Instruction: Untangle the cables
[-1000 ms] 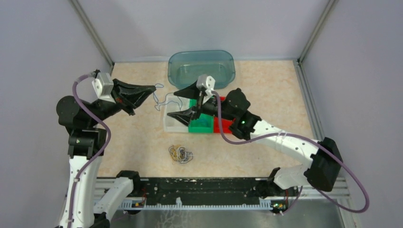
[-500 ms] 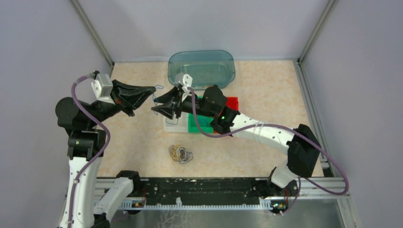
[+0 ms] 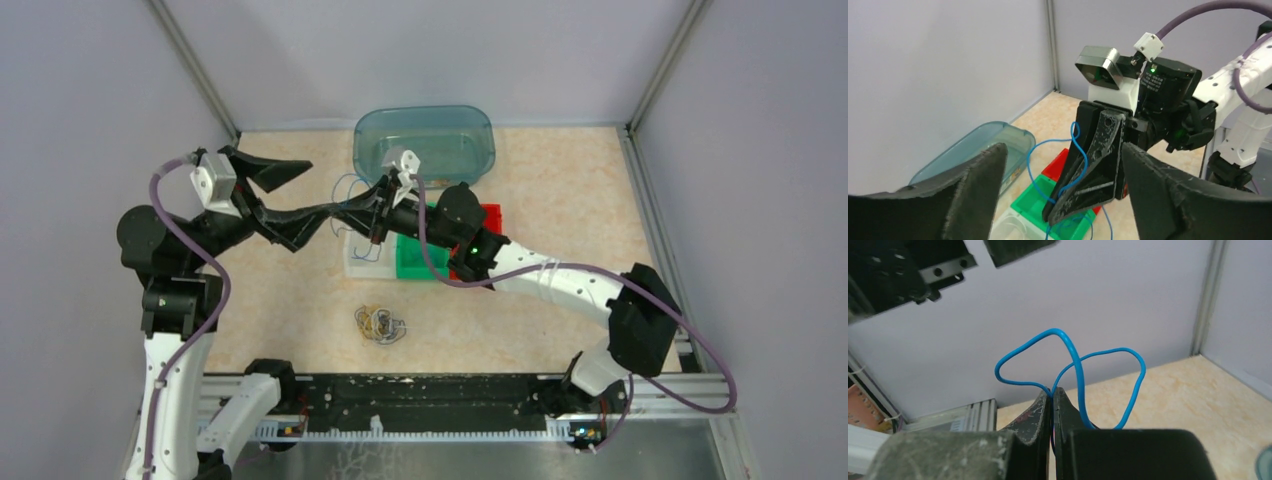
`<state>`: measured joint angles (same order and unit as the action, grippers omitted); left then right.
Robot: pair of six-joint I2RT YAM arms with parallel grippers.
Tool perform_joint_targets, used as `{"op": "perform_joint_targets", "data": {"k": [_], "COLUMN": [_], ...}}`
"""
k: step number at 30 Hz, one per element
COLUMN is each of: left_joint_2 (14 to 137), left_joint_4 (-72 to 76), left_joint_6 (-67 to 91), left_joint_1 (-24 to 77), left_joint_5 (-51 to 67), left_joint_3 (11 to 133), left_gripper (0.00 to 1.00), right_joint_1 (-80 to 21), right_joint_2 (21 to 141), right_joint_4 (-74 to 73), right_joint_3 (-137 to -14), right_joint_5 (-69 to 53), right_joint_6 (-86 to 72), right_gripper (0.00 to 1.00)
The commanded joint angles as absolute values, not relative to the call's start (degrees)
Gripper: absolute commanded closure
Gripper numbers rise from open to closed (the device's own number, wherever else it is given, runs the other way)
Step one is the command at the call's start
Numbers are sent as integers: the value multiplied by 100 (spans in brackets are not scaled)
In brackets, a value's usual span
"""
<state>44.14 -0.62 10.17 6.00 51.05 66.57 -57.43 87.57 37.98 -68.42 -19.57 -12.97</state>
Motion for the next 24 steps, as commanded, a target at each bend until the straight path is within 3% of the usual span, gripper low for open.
{"op": "perform_joint_targets", "data": {"k": [1,10,24], "left_joint_2": [4330,4406,4384], "left_joint_4": [-243,-338,-504], "left_joint_6": [944,926,805], "left_joint_1": [589,589,589], "left_joint_5": [4624,4090,3957], "left_joint_3": [6665,6710,6783], "left_gripper": [2,1,1], "right_joint_1": [-5301,-4653,-4570], "right_joint_2": [8116,7469,9141], "right_joint_4": [3708,2325,1705], "right_joint_3": [-6510,-5635,-6318], "right_joint_5": [-1493,-472,818], "right_joint_6": [-1558,-942,-1202], "right_gripper": [100,100,100]}}
